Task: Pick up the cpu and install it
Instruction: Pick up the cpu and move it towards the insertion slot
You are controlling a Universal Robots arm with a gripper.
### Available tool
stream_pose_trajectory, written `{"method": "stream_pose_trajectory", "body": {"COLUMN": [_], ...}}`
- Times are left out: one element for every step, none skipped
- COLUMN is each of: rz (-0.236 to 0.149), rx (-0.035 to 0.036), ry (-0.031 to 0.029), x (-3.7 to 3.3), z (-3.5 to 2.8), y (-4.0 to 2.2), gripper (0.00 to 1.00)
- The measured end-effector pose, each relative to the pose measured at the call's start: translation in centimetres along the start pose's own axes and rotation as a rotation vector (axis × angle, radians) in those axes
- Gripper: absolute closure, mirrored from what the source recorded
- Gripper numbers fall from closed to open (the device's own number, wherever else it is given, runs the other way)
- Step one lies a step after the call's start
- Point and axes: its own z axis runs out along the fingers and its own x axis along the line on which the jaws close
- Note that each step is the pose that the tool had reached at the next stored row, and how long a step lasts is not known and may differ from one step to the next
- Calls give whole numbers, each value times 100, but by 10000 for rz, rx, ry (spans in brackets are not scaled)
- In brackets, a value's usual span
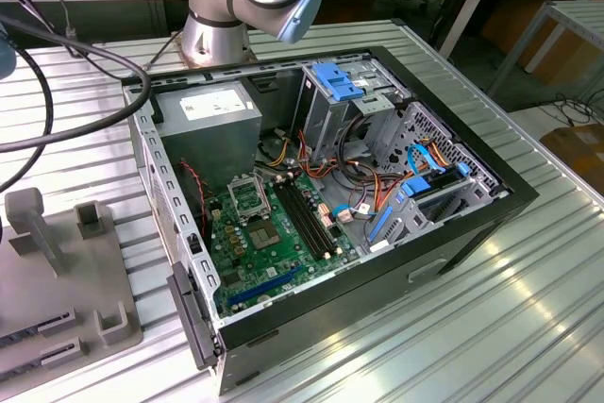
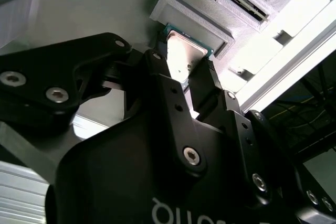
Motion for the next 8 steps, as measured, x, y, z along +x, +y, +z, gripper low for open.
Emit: {"method": "stream_pose_trajectory", "body": {"rz": [0, 0, 0, 0, 0, 0, 0, 0], "rx": [-1, -1, -1, -1, -1, -1, -2, -2], "ry": [-1, -2, -2, -2, -2, -1, -2, -3], "x": [0, 0, 0, 0, 0, 0, 0, 0], "z": [2, 2, 2, 3, 3, 2, 3, 3], "y": [0, 0, 0, 0, 0, 0, 0, 0], "gripper": [57, 57, 57, 57, 57, 57, 57, 57]}}
